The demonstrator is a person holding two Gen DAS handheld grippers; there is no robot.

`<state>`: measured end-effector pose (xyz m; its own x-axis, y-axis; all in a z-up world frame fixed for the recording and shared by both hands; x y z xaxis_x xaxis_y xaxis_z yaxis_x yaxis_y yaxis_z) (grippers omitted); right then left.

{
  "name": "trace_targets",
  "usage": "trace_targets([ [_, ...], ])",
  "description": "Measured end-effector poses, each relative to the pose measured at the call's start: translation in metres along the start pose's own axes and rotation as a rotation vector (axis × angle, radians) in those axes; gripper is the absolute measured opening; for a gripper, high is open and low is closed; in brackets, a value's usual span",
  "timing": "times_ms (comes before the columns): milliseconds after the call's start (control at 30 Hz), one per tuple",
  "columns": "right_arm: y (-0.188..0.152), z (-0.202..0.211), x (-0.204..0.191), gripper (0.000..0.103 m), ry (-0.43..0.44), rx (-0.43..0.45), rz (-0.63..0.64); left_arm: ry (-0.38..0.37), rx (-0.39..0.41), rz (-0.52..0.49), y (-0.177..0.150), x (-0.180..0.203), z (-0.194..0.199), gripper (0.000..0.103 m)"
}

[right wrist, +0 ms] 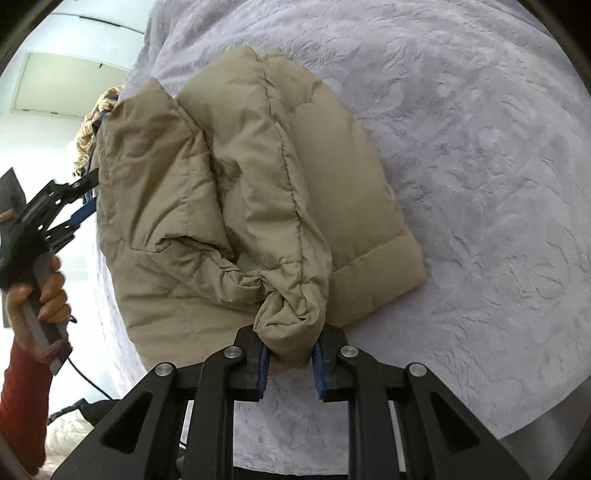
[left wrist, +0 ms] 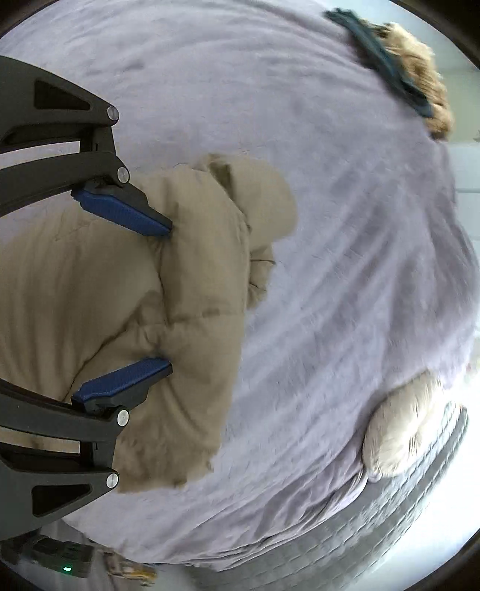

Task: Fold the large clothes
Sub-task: 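Pinch the folded jacket with both tools and tuck the sleeve end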

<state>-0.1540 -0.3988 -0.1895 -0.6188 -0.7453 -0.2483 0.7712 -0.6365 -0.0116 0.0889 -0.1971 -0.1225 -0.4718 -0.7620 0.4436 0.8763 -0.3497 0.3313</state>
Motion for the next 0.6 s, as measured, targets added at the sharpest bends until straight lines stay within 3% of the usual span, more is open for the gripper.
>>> trace_targets([
  [267, 0.002, -0.029, 0.017, 0.020, -0.039, -0.051, -0.069, -0.050, -0.041, -0.148, 0.002, 0.066, -0.069, 0.069],
  [367, 0.005, -0.037, 0.028, 0.020, -0.044, -0.066, -0.100, -0.031, -0.057, -0.209, -0.004, 0.086, -0.088, 0.069],
  [500, 0.012, -0.036, 0.033, 0.021, -0.030, -0.090, -0.139, 0.004, -0.064, -0.230, -0.008, 0.096, -0.098, 0.069],
  [600, 0.013, -0.010, 0.042, 0.021, -0.045, -0.047, -0.135, 0.006, -0.063, -0.210, -0.006, 0.090, -0.097, 0.069],
])
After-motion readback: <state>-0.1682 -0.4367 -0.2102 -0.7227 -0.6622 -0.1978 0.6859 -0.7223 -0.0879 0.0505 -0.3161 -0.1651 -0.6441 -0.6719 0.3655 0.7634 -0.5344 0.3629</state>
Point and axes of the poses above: each gripper's, at about its wrist camera, not at the fingertips, and z roughly against the way its jaws point, x to its right, y to its top, the point moved 5 cm from there along -z, roughly the way its jaws point, and after that the axes turned 15 degrees about -y, right-handed, at the moved point
